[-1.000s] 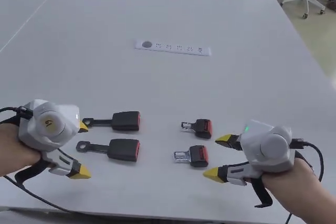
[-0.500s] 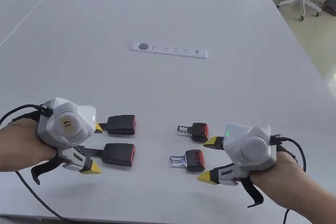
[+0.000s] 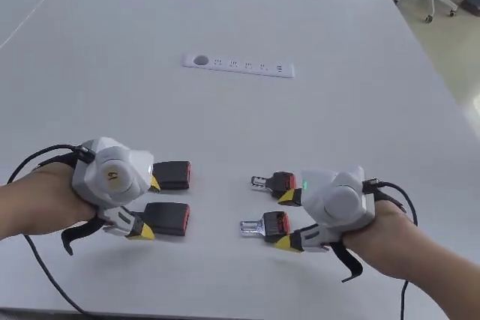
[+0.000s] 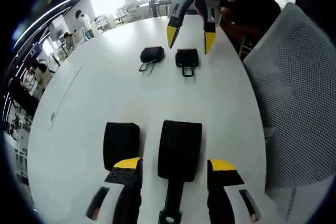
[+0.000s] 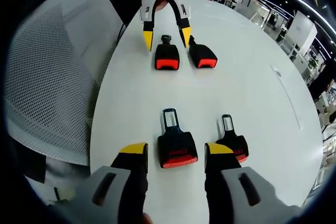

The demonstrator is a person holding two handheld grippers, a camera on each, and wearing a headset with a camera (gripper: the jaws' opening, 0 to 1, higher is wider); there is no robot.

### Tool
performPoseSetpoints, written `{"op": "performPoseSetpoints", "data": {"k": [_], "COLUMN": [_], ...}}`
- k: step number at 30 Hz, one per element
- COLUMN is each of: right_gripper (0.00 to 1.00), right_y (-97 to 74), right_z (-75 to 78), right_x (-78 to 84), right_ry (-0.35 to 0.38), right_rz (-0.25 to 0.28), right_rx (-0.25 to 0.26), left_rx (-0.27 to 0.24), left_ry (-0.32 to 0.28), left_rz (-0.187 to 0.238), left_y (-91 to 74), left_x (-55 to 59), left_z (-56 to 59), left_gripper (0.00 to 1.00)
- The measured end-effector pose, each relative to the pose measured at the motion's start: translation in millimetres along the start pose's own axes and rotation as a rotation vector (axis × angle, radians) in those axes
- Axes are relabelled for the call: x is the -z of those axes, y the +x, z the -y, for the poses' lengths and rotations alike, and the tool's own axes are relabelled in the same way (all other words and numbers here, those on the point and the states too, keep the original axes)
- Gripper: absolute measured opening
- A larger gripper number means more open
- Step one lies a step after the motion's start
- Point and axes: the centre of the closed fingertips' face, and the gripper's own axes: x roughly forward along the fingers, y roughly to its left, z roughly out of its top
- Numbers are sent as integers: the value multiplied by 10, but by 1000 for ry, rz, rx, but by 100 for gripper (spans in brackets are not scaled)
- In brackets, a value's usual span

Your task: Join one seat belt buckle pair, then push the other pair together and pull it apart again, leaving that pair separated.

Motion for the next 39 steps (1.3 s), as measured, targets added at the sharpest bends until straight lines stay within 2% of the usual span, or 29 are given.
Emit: {"op": "performPoseSetpoints", "data": {"k": [11,25,33,36,39], "right_gripper": [38,33,33,33,33], "right_y": [120,181,181,190,192], "right_z": [-36,-29,-24,-22,-20], "right_x": [133,167,176,172,168], "right_ry": [-47,-56,-53,-6,11], "right_rz": [-56,-66,-66,-59,-50], "right_rx": [-53,-84,-74,-57,-43], "left_rx": [38,83,90,84,79], "left_ry": [39,70,85,82,80], "left_rz": [-30,-63,-38,-45,-67], "left_y": [82,162,171,172,180], "left_x": [37,78,80,84,77], "left_z": [8,37,44,39,43], "left_gripper": [46,35,34,33,33]}}
